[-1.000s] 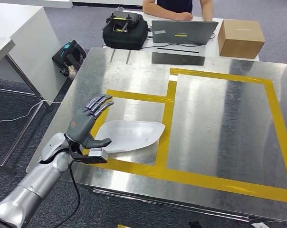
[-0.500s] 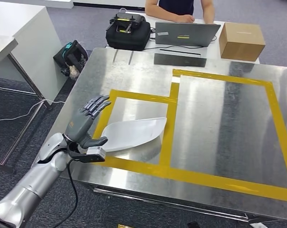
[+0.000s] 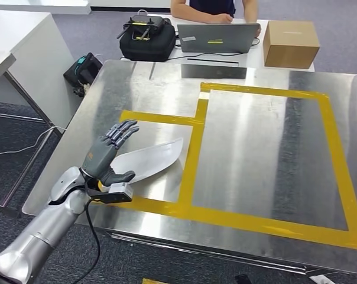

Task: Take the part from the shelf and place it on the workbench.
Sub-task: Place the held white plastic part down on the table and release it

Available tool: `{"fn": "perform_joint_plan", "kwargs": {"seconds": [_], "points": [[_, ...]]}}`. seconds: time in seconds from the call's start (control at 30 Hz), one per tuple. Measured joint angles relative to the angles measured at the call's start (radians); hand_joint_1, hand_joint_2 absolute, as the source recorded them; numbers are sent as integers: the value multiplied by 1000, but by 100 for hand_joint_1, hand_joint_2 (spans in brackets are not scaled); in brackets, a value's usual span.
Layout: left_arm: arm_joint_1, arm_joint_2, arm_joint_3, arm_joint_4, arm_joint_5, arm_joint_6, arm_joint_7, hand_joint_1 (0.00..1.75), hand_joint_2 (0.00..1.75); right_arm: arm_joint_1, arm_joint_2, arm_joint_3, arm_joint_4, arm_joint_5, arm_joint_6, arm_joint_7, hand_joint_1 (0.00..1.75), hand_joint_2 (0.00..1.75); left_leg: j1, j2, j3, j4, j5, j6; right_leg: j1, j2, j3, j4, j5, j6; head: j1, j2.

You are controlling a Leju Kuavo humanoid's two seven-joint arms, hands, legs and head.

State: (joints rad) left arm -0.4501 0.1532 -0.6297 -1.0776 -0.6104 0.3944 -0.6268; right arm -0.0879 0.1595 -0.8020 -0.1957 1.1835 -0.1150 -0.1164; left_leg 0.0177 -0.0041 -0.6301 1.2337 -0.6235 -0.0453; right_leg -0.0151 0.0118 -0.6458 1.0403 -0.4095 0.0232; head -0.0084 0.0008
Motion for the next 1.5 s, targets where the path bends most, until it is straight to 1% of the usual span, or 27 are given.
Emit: {"fn": "perform_joint_plan", "kwargs": {"seconds": [0.07,0.13,0.2,0.23,0.33,0.4,0.47,0.5,0.53,0.57,0.6,0.7,0.73,0.8,0.87,0.9,1.0,1.03,1.07,1.13,1.17,1.23,1.27,1.33,1.37,1.4,1.5], "points": [[2,0,0,2,0,0,0,0,0,0,0,0,0,0,0,0,0,0,-7,0,-14,29,15,13,8,-1,-7,0,6,-8,0,0],[2,0,0,3,0,0,0,0,0,0,0,0,0,0,0,0,0,0,-20,0,39,-78,84,37,15,0,-13,-1,14,-13,0,0],[0,0,1,3,0,0,0,0,0,-1,2,0,0,0,0,0,0,0,-35,0,100,-200,129,60,18,0,-20,-2,26,-11,1,0],[-1,0,2,3,0,0,0,0,0,-1,3,0,0,0,0,0,0,0,-40,0,115,-233,136,66,17,0,-23,-5,33,-7,1,0],[-2,0,2,3,0,0,0,0,0,1,3,0,0,0,0,0,0,0,-41,1,110,-265,157,66,15,0,-32,-20,53,11,1,0],[-3,-1,2,3,0,0,0,0,0,3,3,0,0,0,0,0,0,0,-34,3,100,-281,181,70,16,-1,-51,15,10,22,4,0],[-2,-1,2,4,0,0,0,0,0,3,3,0,0,-1,0,0,0,0,-30,5,84,-283,198,74,14,-3,-86,134,-81,31,6,0],[-1,-1,2,5,0,0,1,0,0,3,3,0,0,-1,0,0,0,0,-29,6,75,-281,204,73,13,-4,-101,199,-114,34,6,0],[0,-1,2,5,0,0,1,0,0,3,3,0,0,-1,-1,0,0,0,-29,6,65,-279,210,73,12,-4,-103,240,-128,37,6,0],[2,-1,2,6,0,0,1,0,0,3,2,0,0,-1,-1,0,0,0,-28,6,56,-275,215,71,12,-4,-89,246,-124,39,7,0],[3,-1,2,6,0,0,1,0,0,3,2,0,0,-1,-1,0,0,0,-26,7,47,-272,220,68,11,-4,-55,212,-105,41,7,0],[3,-1,4,7,0,0,1,0,0,-1,1,0,0,0,-2,0,0,0,-23,6,24,-258,231,55,12,-3,84,17,-69,42,7,0],[3,0,5,7,0,0,1,0,0,-3,1,0,0,0,-2,-1,0,0,-24,5,19,-255,236,50,13,-1,105,-17,-70,37,7,0],[3,0,6,7,0,0,1,0,0,-3,1,0,0,0,-2,-1,0,0,-25,4,13,-251,248,42,15,1,102,-25,-66,22,5,0],[4,0,6,7,0,0,1,0,0,-3,1,0,0,0,-3,-1,0,0,-24,4,3,-239,235,32,13,-1,89,-25,-55,6,5,0],[4,2,7,7,0,0,1,0,0,-4,1,0,0,0,-3,-1,0,0,-23,3,-9,-213,206,27,11,-2,80,-26,-46,-4,3,0],[4,4,7,7,0,0,1,0,0,-5,1,0,0,0,-3,-1,0,0,-20,3,-67,-28,73,15,11,-3,44,-26,-18,-17,-3,0],[5,5,7,7,0,0,1,0,0,-4,1,0,0,0,-3,-1,0,0,-19,3,-78,25,53,13,11,-3,30,-25,-7,-17,-3,0],[6,5,7,8,0,0,1,0,0,-4,1,0,-1,0,-3,-1,0,0,-19,3,-74,50,56,14,12,-3,17,-25,3,-16,-3,0],[6,5,7,8,0,0,1,0,0,-5,1,0,-1,0,-3,-1,0,0,-19,3,-19,0,107,20,13,-3,-9,-25,24,-14,-3,0],[5,5,7,8,0,0,1,0,0,-6,1,0,-1,0,-3,-1,0,0,-19,3,31,-64,126,24,14,-3,-19,-25,35,-11,-3,0],[0,4,7,8,0,0,1,0,0,-7,1,0,-2,0,-4,-1,0,0,-22,3,126,-204,126,32,15,-2,-36,-25,57,-2,-2,0],[-2,4,8,8,0,0,1,0,0,-7,1,0,-2,0,-4,-1,0,0,-25,2,150,-248,119,36,14,-2,-41,-29,69,3,-2,0],[-2,3,7,8,1,0,1,0,0,-4,1,0,-2,0,-4,-1,0,0,-29,3,146,-274,128,46,10,-2,-49,-42,94,15,-2,0],[0,3,7,9,1,-1,1,0,0,-1,1,0,-2,0,-4,-1,0,0,-29,4,138,-276,140,53,8,-2,-55,-42,89,21,-2,0],[1,3,7,9,1,-1,2,0,0,3,1,0,-1,0,-4,-1,0,0,-28,5,128,-278,153,61,7,-3,-65,-24,63,26,-1,0],[2,3,8,10,2,-2,4,0,0,7,1,0,-1,-1,-3,0,0,0,-27,6,89,-279,188,73,6,-4,-106,145,-90,37,3,0]]}}
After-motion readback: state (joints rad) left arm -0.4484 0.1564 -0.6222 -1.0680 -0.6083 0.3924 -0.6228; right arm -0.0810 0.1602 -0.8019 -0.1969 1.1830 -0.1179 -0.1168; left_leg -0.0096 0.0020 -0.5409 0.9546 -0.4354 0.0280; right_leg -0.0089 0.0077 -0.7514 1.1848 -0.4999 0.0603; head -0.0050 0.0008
